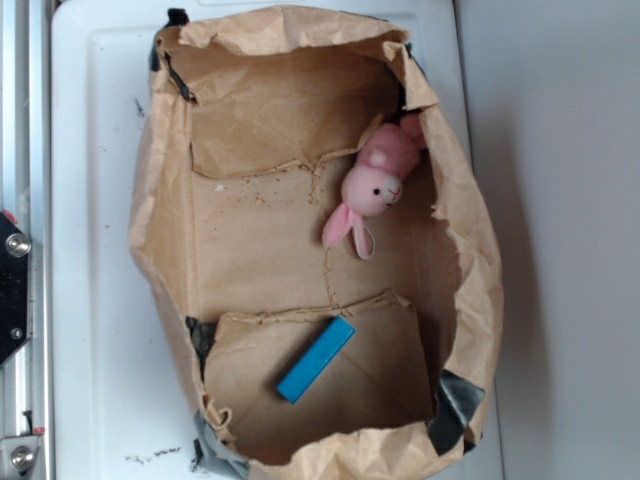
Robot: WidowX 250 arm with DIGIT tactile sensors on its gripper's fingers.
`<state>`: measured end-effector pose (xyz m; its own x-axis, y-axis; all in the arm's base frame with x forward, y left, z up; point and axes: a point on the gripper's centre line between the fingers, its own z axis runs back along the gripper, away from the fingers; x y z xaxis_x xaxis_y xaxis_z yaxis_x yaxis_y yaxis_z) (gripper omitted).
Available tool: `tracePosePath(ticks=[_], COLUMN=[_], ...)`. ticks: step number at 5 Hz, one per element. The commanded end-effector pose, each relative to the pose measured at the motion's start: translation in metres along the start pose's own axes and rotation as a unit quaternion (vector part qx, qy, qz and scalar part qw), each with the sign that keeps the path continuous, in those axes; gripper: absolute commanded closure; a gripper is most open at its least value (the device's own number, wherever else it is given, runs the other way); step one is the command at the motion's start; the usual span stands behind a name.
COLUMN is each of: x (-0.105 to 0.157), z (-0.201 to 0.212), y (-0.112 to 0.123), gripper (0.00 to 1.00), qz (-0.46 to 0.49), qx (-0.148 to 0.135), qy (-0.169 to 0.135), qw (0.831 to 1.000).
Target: Grab the blue block.
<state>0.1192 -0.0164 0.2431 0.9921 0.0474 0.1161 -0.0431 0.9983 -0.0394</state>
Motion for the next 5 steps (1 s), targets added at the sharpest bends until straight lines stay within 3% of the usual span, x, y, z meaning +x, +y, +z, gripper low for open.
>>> tracePosePath(ticks=[1, 2, 4, 5], x=[0.000, 0.036, 0.080, 0.093], z=[0.000, -0.012, -0.032, -0.048], y=[0.000, -0.005, -0.013, -0.008], gripper=[0.00, 0.00, 0.00, 0.00], qz=[0.000, 0.044, 0.157, 0.242], qx=[0.000, 0.015, 0.005, -0.026], qy=[0.000, -0.016, -0.058, -0.112], qw=[1.000, 0.999, 0.986, 0.964])
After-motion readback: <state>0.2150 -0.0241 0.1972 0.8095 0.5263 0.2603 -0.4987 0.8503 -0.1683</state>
